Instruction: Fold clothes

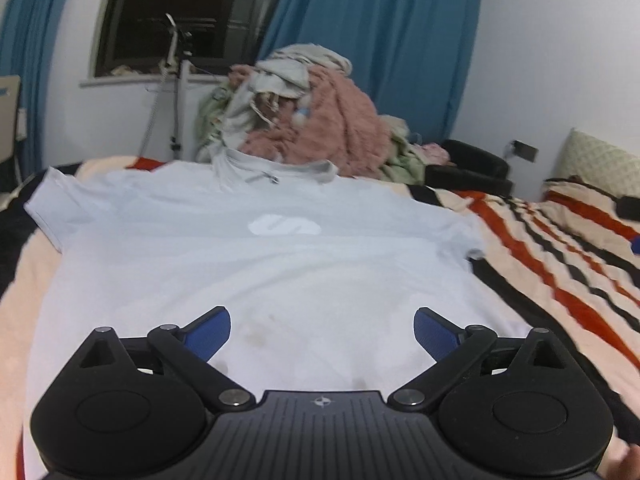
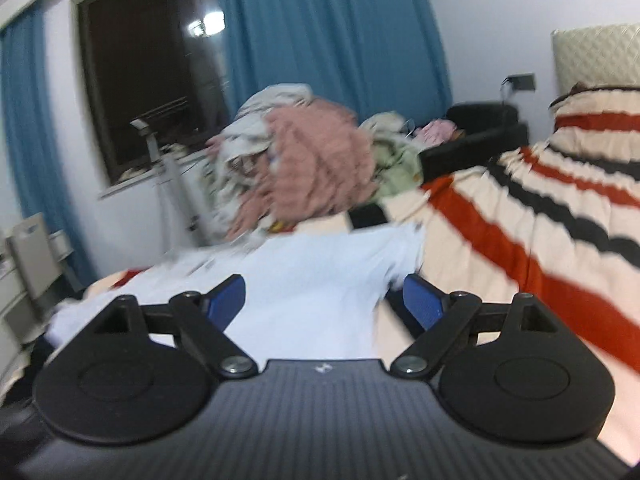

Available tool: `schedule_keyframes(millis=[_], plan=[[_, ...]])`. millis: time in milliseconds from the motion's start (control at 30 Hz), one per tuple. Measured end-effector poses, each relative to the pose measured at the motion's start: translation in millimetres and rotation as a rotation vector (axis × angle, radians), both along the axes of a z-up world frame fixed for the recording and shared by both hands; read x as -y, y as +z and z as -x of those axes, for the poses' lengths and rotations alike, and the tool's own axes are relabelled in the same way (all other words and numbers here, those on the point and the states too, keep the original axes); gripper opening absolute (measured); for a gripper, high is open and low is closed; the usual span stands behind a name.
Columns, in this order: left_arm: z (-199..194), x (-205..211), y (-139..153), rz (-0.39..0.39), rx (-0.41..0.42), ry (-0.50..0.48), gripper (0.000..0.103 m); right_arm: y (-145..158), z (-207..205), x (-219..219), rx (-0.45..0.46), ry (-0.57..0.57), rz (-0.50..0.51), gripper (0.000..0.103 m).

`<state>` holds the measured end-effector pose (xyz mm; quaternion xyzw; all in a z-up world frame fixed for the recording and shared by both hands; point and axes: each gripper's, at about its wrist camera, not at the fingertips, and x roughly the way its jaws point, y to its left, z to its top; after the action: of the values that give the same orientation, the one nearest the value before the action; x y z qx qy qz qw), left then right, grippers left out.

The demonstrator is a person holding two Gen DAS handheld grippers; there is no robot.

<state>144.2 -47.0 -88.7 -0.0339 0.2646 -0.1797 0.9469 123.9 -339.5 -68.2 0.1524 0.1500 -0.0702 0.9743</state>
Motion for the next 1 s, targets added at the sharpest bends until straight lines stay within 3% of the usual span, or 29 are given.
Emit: schedule_keyframes(millis=[200,400,467,567,600,633,733,800,1000], plan=[[31.9,19.4,-2.5,0.074,-0.094,-0.147,0.090,-10.3,81.5,-24.3,0.065,0.075,-0.076,0.087],[51.0,76.4,-23.6,0.139,-0.224,-0.351,0.068,-15.0,93.7,-15.8,0.100,0.071,-0.136,0.087],[56.1,100.0,-35.6,0.134,-0.259,-0.400,0.058,-20.2,94.8,-6.9,0.098,0.056,-0.178,0.087],[61.0,128.6,-57.7,0.061,-0.316,-0.438,0.028,-28.2,96.1,8.4,0.096,0.039,-0.260,0.087],[64.0,133.8,-63.1,0.024,-0.316,-0.432,0.011,-30.6,97.0,12.8,0.098,0.035,-0.285,0.087],[67.8,135.8,-66.9,-0.003,-0.304,-0.431,0.007,-32.8,97.8,16.7,0.100,0.031,-0.308,0.087],[77.7,137.6,-62.5,-0.014,-0.259,-0.472,0.002,-36.4,98.3,20.5,0.102,0.033,-0.328,0.087],[85.7,145.3,-53.6,0.025,-0.248,-0.528,0.002,-36.1,99.5,21.5,0.116,0.037,-0.331,0.087],[98.5,198.1,-54.3,0.044,-0.293,-0.617,0.002,-34.3,98.3,24.7,0.135,0.046,-0.317,0.087]])
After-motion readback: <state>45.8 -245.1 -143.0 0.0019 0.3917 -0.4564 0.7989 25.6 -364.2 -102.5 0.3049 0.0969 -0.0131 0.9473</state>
